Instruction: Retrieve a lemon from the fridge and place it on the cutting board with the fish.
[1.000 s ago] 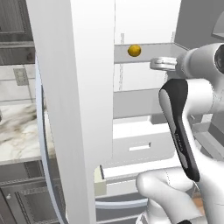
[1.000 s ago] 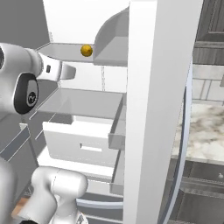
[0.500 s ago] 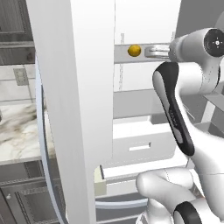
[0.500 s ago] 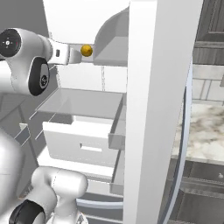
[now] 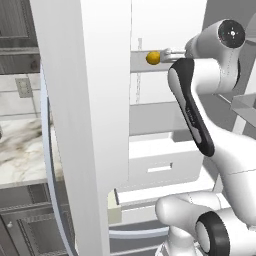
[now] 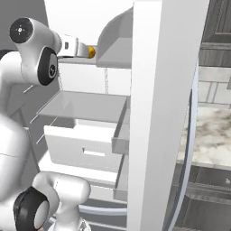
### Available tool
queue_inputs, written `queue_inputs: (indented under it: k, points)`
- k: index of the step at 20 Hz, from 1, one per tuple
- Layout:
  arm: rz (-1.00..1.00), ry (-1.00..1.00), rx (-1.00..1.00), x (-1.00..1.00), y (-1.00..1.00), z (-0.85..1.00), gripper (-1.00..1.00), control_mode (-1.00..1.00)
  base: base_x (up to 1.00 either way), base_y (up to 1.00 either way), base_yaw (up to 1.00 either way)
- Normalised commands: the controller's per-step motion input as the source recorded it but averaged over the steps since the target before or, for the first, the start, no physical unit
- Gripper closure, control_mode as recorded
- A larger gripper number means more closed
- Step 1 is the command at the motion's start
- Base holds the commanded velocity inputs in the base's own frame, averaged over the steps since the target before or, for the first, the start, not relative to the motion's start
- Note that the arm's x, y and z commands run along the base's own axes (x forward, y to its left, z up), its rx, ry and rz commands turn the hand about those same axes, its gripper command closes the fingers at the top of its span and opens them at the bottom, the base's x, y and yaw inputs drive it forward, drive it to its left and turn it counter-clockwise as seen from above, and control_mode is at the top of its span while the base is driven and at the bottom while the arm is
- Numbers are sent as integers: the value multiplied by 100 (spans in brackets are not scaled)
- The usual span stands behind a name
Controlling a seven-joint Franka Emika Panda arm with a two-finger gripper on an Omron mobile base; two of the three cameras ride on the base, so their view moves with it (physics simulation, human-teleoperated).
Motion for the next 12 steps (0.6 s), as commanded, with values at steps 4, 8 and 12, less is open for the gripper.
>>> queue_inputs:
  k: [4, 8, 12]
  points:
    - [0, -5, 0, 13, 0, -5, -100, -100, 0, 0, 0]
    - [0, -4, 0, 33, 1, -16, -100, -100, 0, 0, 0]
    - [0, 0, 0, 52, 12, -13, -100, -100, 0, 0, 0]
